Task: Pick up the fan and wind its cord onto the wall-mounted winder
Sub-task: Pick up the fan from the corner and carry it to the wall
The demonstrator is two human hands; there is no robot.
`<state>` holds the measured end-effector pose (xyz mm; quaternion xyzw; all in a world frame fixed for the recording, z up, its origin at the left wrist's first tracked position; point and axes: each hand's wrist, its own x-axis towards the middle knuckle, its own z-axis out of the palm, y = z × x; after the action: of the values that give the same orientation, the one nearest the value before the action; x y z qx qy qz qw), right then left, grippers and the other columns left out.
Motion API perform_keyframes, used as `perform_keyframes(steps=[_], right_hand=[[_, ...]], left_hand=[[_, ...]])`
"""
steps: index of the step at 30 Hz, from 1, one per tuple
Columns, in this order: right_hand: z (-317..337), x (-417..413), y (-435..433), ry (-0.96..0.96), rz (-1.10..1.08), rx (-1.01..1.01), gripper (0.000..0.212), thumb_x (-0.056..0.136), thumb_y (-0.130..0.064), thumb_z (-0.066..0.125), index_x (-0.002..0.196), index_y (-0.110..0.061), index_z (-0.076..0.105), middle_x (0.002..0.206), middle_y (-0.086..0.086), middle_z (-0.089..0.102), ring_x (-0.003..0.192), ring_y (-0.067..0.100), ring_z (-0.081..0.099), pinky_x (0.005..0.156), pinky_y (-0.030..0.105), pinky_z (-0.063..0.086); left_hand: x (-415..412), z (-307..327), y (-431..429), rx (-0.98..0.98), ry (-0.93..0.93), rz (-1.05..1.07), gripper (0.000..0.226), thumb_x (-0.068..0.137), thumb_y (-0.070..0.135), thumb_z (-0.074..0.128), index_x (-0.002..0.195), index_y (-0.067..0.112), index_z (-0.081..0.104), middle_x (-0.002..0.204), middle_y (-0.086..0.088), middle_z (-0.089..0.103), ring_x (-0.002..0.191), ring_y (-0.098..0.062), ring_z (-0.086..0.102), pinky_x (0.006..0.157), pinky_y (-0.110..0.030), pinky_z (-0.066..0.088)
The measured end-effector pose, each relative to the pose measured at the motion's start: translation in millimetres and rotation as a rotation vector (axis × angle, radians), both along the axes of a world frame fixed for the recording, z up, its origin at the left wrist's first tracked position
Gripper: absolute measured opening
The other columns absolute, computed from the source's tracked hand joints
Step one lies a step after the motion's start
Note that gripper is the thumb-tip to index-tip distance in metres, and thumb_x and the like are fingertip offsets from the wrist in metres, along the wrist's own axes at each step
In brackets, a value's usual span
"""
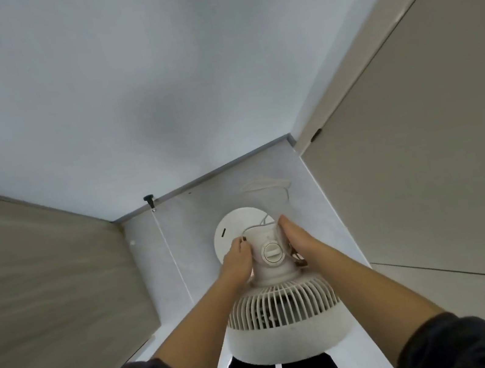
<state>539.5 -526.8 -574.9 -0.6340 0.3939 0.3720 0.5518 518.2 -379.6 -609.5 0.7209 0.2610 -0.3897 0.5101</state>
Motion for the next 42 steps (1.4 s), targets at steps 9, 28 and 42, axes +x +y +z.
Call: perform_keyframes(steps=[9, 28, 42], right_hand=[[-18.8, 0.4, 10.2, 0.124, -0.125, 0.046, 0.058, 0.096, -0.062, 0.026, 0.107, -0.018, 0.062, 0.082, 0.001, 0.070, 0.058, 0.008, 0.067, 0.042, 0.019, 0.047], [27.8, -43.3, 27.5, 0.017, 0.020, 0.093, 0.062, 0.097, -0.059, 0.029, 0.122, -0.011, 0.061, 0.112, 0.014, 0.067, 0.093, 0.026, 0.063, 0.077, 0.031, 0.049], [83.2, -155.4, 92.4, -0.048, 0.307, 0.072, 0.055, 0.096, -0.058, 0.031, 0.110, -0.015, 0.063, 0.094, 0.008, 0.067, 0.083, 0.020, 0.062, 0.075, 0.029, 0.049]], left_hand=[[11.0, -14.1, -16.4, -0.339, 0.407, 0.558, 0.066, 0.084, 0.073, 0.039, 0.095, 0.014, 0.067, 0.086, -0.011, 0.075, 0.089, -0.026, 0.067, 0.078, -0.035, 0.053], [-44.6, 62.0, -25.8, -0.228, 0.206, 0.833, 0.074, 0.094, 0.062, 0.024, 0.128, 0.006, 0.059, 0.125, -0.024, 0.062, 0.117, -0.036, 0.057, 0.106, -0.045, 0.042], [-187.2, 117.8, 31.8, -0.306, 0.167, 1.073, 0.077, 0.090, 0.067, 0.028, 0.122, 0.007, 0.063, 0.119, -0.022, 0.066, 0.111, -0.032, 0.062, 0.094, -0.037, 0.049]])
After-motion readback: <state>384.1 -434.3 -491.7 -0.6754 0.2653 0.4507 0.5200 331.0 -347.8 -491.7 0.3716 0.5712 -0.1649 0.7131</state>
